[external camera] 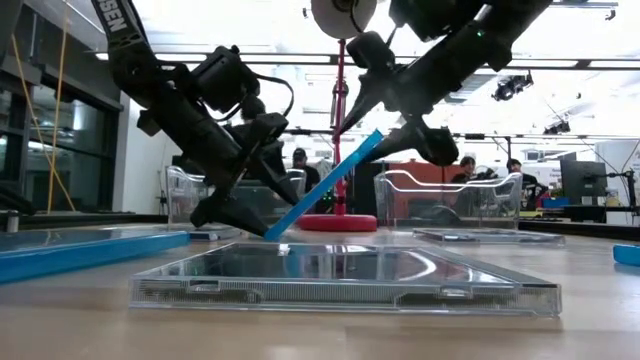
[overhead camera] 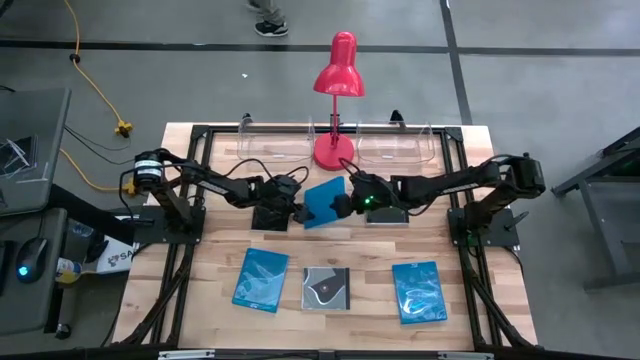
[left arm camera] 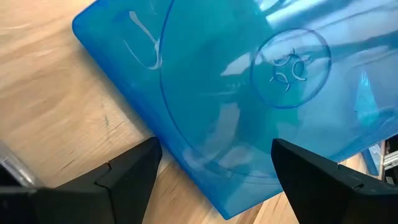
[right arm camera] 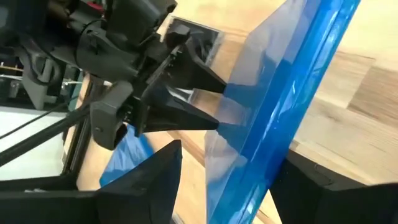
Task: Pick & place jewel cases by type
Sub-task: Put the top blue cd case into the left transparent bin
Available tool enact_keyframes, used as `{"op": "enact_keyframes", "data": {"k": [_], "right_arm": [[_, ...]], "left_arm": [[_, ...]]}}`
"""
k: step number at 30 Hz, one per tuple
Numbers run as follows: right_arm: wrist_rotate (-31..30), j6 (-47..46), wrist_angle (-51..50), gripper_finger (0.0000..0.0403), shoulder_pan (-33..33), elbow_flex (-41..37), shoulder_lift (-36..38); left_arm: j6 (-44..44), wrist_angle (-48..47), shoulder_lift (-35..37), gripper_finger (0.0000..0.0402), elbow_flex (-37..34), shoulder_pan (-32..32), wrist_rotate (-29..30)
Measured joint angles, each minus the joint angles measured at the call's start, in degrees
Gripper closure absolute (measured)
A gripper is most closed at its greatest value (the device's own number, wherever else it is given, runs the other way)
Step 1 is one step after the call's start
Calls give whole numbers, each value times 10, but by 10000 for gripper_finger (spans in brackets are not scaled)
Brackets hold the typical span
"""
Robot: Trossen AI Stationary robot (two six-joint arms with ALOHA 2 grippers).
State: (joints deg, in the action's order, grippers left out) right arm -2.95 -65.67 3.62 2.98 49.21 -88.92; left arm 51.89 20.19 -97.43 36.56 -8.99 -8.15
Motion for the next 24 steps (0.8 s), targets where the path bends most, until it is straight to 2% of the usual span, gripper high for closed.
{"op": "enact_keyframes", "data": {"k": [13, 24], "right_arm": [[-5, 2, -40, 202, 5, 0, -8], [-3, 15, -47, 255, 5, -2, -8]], "left_arm": [[-6, -1, 0, 96, 1, 0, 3], [-6, -1, 0, 96, 1, 0, 4]]}}
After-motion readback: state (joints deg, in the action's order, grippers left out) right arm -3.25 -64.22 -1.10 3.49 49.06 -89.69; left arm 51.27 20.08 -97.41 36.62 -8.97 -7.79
